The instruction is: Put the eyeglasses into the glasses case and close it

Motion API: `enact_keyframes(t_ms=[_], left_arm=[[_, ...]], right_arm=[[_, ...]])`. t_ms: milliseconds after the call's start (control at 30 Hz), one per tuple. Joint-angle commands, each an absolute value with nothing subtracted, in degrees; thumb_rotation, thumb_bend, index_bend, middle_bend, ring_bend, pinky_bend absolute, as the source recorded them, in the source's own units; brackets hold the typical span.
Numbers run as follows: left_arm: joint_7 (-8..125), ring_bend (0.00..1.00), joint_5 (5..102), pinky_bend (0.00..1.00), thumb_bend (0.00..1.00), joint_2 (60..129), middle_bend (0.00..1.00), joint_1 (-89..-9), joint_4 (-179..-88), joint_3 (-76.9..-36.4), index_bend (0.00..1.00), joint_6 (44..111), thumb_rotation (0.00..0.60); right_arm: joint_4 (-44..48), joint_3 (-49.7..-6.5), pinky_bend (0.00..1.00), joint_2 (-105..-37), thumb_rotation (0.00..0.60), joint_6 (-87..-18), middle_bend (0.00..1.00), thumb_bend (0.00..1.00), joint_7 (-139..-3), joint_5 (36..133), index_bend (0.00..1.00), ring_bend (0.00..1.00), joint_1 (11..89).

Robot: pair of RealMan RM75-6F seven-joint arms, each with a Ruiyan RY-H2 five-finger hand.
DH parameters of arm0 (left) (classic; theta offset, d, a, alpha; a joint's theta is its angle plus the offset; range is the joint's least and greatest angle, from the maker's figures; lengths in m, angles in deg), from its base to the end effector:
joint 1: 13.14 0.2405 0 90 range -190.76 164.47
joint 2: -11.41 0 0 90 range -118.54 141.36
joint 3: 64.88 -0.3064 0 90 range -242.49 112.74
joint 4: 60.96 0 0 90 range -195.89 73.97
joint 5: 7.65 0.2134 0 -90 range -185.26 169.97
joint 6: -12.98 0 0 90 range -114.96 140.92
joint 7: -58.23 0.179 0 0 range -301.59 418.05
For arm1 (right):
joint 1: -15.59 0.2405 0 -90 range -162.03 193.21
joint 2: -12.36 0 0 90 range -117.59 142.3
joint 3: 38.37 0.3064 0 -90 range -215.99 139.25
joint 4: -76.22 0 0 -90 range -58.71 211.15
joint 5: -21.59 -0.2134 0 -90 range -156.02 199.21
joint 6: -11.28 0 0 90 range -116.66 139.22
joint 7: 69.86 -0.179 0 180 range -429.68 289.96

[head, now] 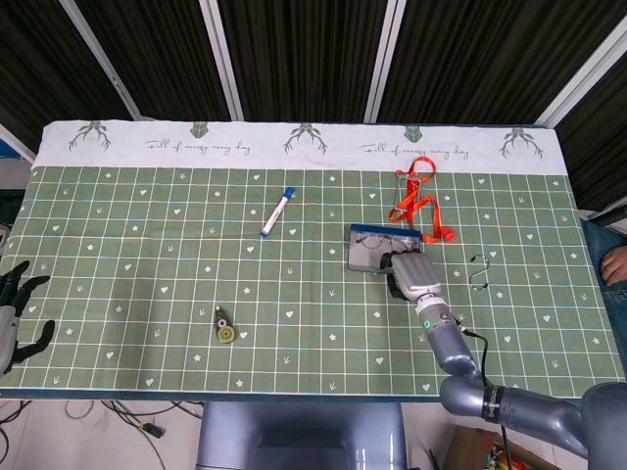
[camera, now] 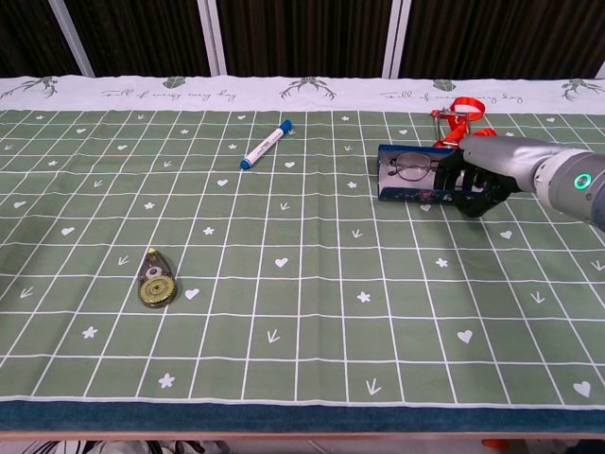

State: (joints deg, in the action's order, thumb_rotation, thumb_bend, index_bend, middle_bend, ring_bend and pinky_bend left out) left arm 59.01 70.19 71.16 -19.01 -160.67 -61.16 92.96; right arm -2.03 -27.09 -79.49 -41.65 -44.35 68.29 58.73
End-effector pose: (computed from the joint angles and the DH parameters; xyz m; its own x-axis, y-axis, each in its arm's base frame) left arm -0.3581 0.2258 0.1890 0.3378 0.0757 0.9382 0.9332 0.1031 -0.3443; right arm -0.2257 -0.4302 -0.0431 0.4122 -0.3505 0.8410 -0.9109 -0.1399 0.3882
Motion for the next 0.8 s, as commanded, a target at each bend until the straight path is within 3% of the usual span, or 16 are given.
enact_keyframes(t_ms=[33, 300, 533, 800], left_arm=[[59.06, 0.00, 70.16, 0.00, 0.39, 71.14, 0.00, -19.02, -160.68, -61.17, 0.18, 92.93, 0.600], [59.20, 0.00, 70.06, 0.00, 0.39, 71.09, 0.00, -19.03, -160.75, -61.19, 0.18, 92.87, 0.600], [59.02, 0.00, 69.94, 0.00, 0.39, 70.97, 0.00, -19.05, -160.92, -61.25, 0.19, 92.63, 0.600], [58.97, 0.00, 70.01, 0.00, 0.39, 70.76, 0.00, -19.04, -161.00, -61.34, 0.19, 92.56, 0.600]], right_arm=[[-1.51, -26.87, 0.27, -79.63, 0.600, -41.47, 0.38, 0.68, -44.62, 68.29, 0.42, 0.36, 58.87], [1.46, -25.64, 0.26, -80.58, 0.600, -41.30, 0.37, 0.66, -45.92, 68.99, 0.42, 0.36, 59.65], [3.30, -26.20, 0.26, -81.44, 0.600, -39.71, 0.31, 0.37, -46.23, 69.11, 0.42, 0.31, 59.98], [3.05, -26.26, 0.25, -81.98, 0.600, -40.72, 0.29, 0.33, -46.14, 70.04, 0.50, 0.30, 59.93]])
